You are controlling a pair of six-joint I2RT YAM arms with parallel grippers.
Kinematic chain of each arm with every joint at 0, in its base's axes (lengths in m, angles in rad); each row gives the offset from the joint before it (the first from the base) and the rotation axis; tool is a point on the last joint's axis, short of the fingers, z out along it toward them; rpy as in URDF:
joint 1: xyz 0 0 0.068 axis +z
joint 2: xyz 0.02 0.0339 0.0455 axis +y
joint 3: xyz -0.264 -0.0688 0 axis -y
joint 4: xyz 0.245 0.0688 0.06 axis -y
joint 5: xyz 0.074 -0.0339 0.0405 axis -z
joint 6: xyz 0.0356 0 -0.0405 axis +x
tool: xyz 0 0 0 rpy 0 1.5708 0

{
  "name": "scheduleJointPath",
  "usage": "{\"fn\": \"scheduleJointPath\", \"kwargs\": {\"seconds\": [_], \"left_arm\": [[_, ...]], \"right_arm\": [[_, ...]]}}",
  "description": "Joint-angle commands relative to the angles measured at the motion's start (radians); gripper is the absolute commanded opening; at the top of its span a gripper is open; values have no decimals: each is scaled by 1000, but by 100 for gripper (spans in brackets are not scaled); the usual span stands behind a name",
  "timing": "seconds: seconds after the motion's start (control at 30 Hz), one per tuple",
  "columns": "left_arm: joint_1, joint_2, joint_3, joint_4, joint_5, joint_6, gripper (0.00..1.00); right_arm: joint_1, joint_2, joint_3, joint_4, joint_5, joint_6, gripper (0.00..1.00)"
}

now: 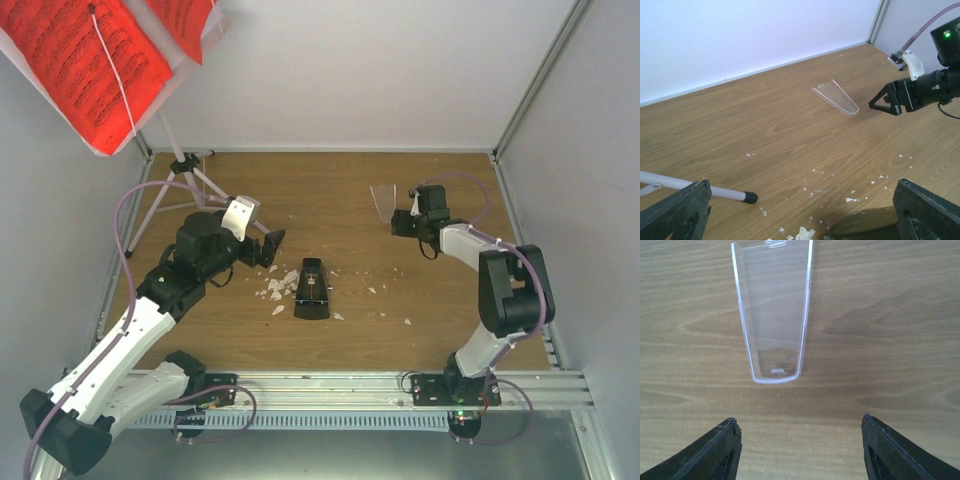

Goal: Pack up the instrument practice props

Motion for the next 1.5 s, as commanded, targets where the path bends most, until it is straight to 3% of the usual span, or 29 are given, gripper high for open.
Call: {"fn": "scheduleJointPath", "kwargs": {"seconds": [0.0, 0.7, 1.47], "left_arm": [[10, -32, -14, 38, -39, -1, 99], [10, -11, -18, 52, 66, -1, 99], [10, -40, -18, 45, 20, 10, 99]], "right_arm": [[-10, 89, 83, -49, -27, -32, 64], [-15, 323, 351, -163, 4, -86, 43], [-15, 406, 436, -191, 45, -90, 25]]}}
